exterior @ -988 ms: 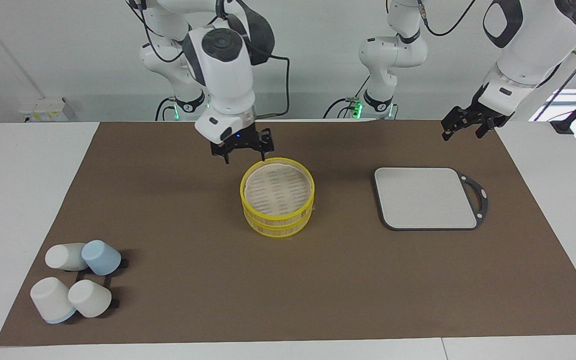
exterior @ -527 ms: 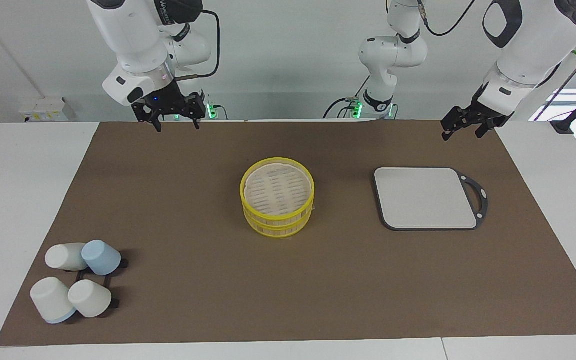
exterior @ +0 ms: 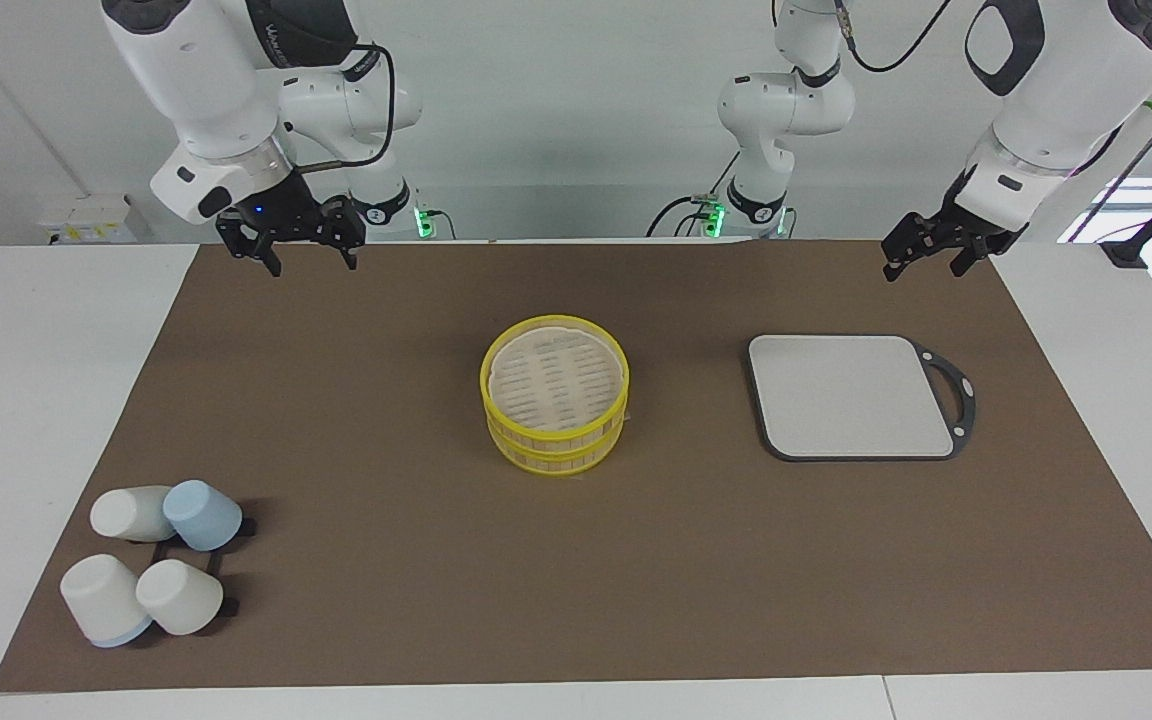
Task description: Place bun in steamer
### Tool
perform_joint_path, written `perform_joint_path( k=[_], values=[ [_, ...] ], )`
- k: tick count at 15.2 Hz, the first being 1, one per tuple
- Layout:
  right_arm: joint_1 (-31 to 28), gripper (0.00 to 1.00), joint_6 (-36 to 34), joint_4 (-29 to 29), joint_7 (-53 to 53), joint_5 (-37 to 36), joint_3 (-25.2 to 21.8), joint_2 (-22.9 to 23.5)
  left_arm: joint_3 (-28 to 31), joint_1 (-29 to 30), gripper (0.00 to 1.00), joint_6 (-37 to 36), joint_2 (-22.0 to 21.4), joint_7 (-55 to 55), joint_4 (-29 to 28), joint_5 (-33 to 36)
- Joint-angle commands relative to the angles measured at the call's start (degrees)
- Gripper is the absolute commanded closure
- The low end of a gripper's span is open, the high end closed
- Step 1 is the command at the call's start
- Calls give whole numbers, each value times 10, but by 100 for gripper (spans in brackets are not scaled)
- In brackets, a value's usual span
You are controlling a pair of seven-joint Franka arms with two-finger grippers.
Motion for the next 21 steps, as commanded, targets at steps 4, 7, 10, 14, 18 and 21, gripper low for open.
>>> perform_joint_path(
  k=[4, 7, 10, 14, 18, 21],
  values=[
    [-28, 0, 5, 25, -12, -12, 17, 14, 3, 0, 0, -6, 4, 9, 12, -8],
    [-32, 0, 5, 39, -13, -41, 20, 28, 3, 1, 0, -6, 4, 9, 12, -8],
    [-33, 0, 4, 42, -35, -48, 26, 28, 3, 2, 0, -6, 4, 9, 12, -8],
    [-33, 0, 12, 38, -34, -38, 26, 25, 3, 2, 0, -6, 4, 9, 13, -8],
    [-33, 0, 25, 35, -35, -37, 27, 24, 3, 2, 0, -6, 4, 9, 12, -8],
    [-33, 0, 24, 35, -36, -37, 27, 24, 3, 2, 0, -5, 4, 9, 12, -8]
  ],
)
